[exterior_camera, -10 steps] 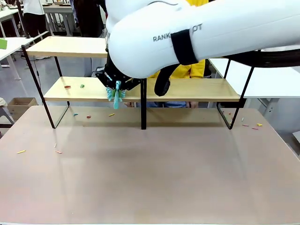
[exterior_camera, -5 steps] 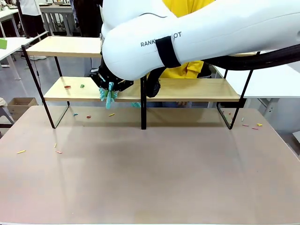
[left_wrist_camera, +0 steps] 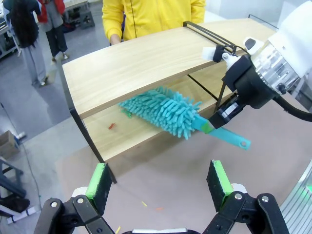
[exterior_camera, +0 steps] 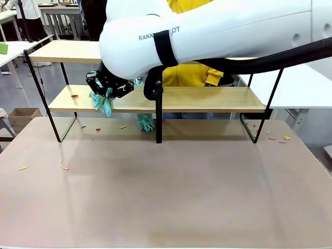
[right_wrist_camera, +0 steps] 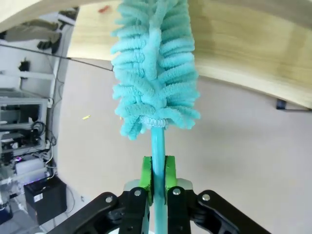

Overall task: Clean the shelves.
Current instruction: Clean another randomly selected level of the Shelf with the Duster.

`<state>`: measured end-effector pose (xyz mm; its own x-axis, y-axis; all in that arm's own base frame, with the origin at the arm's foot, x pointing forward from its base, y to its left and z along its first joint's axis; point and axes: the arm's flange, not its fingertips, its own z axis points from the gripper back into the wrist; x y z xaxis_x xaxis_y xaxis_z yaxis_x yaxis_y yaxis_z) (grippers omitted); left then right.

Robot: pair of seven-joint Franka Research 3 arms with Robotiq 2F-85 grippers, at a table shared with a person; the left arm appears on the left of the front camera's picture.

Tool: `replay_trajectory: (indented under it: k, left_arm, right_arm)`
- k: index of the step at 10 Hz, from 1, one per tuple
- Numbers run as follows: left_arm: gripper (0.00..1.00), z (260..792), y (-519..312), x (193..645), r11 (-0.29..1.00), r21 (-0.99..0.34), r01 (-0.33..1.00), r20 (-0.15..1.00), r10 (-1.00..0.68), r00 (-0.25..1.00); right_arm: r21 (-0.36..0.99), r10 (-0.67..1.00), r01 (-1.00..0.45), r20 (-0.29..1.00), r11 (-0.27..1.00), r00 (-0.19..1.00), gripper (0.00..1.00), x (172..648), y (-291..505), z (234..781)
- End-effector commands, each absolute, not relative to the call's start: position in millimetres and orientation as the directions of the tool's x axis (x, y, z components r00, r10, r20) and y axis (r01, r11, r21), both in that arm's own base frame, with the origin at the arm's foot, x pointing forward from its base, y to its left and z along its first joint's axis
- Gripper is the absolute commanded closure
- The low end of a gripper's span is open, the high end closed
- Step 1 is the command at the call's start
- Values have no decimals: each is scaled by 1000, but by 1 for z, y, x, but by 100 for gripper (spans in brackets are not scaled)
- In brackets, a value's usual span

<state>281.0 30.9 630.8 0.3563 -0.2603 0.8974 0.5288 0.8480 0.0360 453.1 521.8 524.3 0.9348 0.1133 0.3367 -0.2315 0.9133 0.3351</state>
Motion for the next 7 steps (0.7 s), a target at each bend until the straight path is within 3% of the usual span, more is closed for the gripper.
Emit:
replay_trajectory:
  k: [1, 7]
  left_arm:
    - [0, 631, 30, 281, 854, 33, 519, 897, -254, 362]
    - [0, 631, 30, 281, 854, 33, 519, 897, -254, 362]
  right_arm:
    - [337, 194, -311, 338, 889, 921, 99, 461, 541, 532]
    - [337, 323, -403, 268, 851, 907, 99, 468, 557, 525]
